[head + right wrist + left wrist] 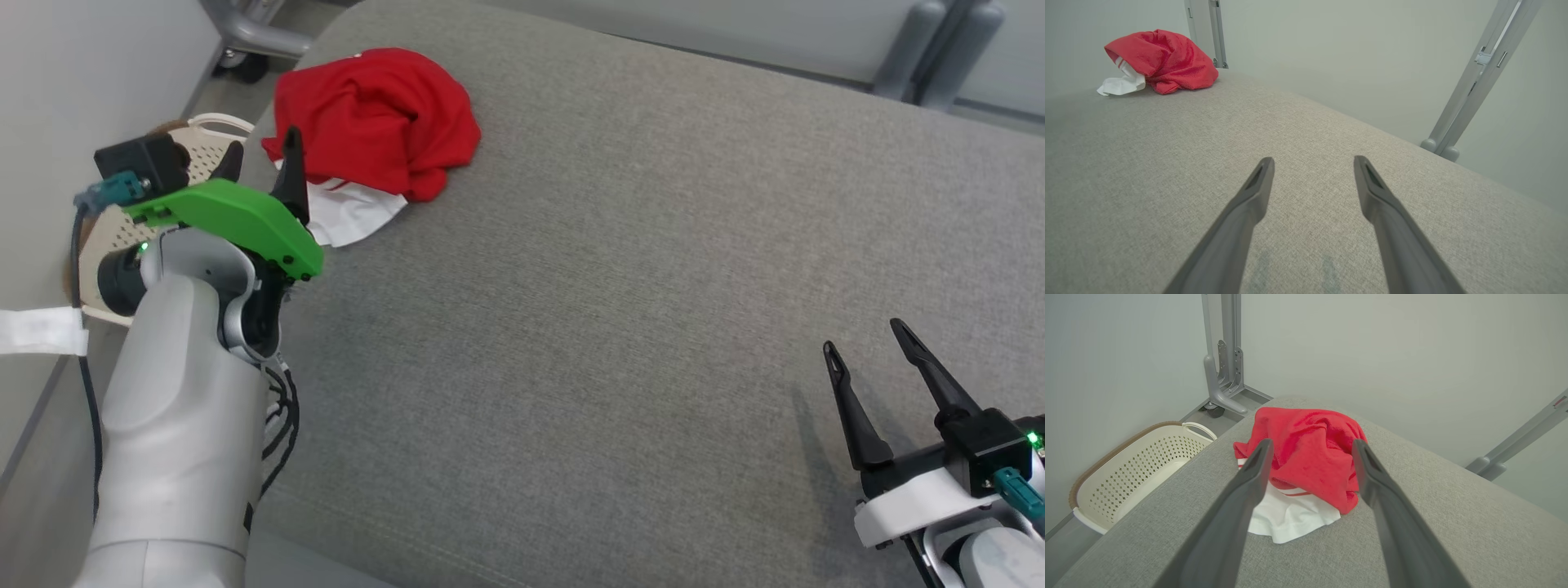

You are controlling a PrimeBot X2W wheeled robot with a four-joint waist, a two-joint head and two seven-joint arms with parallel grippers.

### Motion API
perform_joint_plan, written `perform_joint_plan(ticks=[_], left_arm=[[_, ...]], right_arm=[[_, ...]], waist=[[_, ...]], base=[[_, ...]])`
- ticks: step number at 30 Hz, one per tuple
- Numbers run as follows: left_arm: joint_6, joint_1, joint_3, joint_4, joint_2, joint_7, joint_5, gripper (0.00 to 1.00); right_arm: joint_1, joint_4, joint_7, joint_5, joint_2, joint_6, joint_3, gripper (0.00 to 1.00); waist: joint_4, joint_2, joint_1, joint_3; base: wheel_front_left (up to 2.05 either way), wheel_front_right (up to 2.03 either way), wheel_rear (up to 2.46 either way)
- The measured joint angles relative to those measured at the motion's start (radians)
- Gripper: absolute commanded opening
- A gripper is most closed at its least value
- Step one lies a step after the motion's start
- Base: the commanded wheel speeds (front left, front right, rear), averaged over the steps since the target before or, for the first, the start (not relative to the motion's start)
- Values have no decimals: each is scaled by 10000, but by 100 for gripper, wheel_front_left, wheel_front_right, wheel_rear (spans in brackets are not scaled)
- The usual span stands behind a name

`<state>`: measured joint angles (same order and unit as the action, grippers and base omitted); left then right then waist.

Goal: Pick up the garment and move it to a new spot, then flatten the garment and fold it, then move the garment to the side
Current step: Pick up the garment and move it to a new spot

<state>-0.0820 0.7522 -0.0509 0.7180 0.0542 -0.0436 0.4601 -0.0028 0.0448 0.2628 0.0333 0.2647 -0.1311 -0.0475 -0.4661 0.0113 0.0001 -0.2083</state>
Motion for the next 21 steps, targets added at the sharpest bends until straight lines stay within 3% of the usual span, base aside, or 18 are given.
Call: perform_joint_plan(ticks=[7, 14, 15, 16, 17, 18, 19, 21], left_arm=[[151, 1271, 585, 2644, 265, -453, 614, 100], [190, 1856, 652, 4113, 616, -322, 704, 100], [190, 1854, 610, 4293, 681, -270, 683, 90], [190, 1854, 602, 4439, 769, -196, 669, 60], [190, 1858, 594, 4552, 859, -111, 667, 44], [188, 1869, 558, 4644, 905, -27, 639, 34], [155, 1881, 522, 4755, 909, 59, 585, 9], [136, 1891, 506, 4922, 890, 234, 575, 9]], right_arm=[[145, -332, 0, 77, 203, 0, -153, 100], [249, -585, 0, 127, 199, 0, 23, 100], [298, -598, 0, 136, 201, 0, 19, 100], [354, -612, 0, 138, 207, 0, 35, 100], [388, -629, 0, 142, 217, 0, 59, 100], [408, -642, 0, 153, 230, 0, 81, 100], [415, -662, 0, 161, 242, 0, 109, 100], [478, -673, 0, 167, 249, 0, 163, 100]], waist=[[1056, 0, 2, -898], [2012, 0, 2, -1475], [2124, 0, 2, -1520], [2229, 0, 2, -1559], [2322, 0, 2, -1598], [2399, 0, 2, -1637], [2462, 0, 1, -1672], [2539, 0, 1, -1693]], base=[[0, 0, 0], [0, 0, 0], [0, 0, 0], [0, 0, 0], [0, 0, 0], [0, 0, 0], [0, 0, 0], [0, 0, 0]])
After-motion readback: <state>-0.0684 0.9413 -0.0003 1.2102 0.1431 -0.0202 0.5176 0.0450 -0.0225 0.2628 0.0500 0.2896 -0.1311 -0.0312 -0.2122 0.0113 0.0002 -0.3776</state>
